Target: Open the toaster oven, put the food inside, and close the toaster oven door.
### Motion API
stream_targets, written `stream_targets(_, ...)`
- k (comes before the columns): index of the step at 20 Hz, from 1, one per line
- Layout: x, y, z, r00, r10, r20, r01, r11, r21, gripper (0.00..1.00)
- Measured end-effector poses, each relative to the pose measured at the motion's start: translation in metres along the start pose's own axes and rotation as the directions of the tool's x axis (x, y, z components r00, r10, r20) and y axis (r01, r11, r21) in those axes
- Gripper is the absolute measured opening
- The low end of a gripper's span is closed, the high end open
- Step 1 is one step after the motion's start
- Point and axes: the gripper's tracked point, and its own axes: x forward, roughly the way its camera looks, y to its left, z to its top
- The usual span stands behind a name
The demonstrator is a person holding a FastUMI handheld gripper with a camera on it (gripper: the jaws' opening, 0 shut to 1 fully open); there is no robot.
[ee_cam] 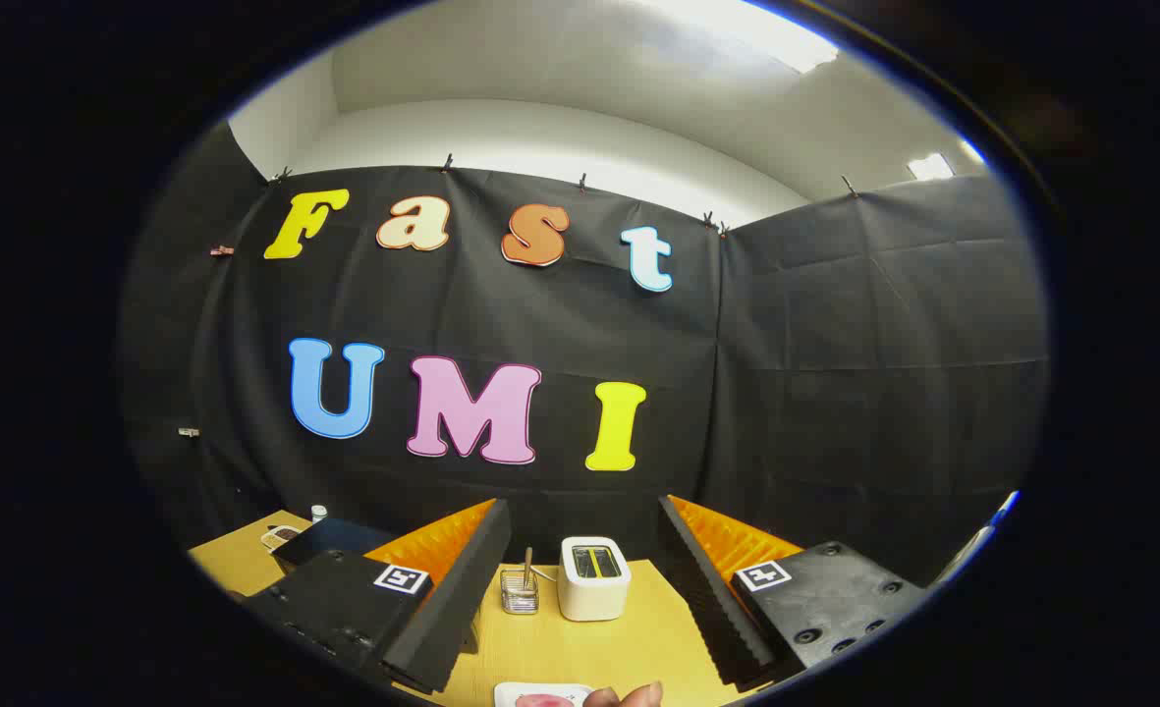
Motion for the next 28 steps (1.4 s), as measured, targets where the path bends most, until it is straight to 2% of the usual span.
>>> stream_targets(8, -0.006, 0.049, -0.011, 0.999, 0.05, -0.011, -0.05, 0.999, 0.014, 0.97)
stream_targets(17, -0.007, 0.175, -0.047, 0.978, 0.2, -0.055, -0.192, 0.973, 0.128, 0.97)
stream_targets(22, 0.0, 0.233, -0.089, 0.959, 0.251, -0.128, -0.23, 0.96, 0.161, 0.97)
stream_targets(28, 0.013, 0.283, -0.17, 0.922, 0.271, -0.277, -0.234, 0.959, 0.161, 0.98)
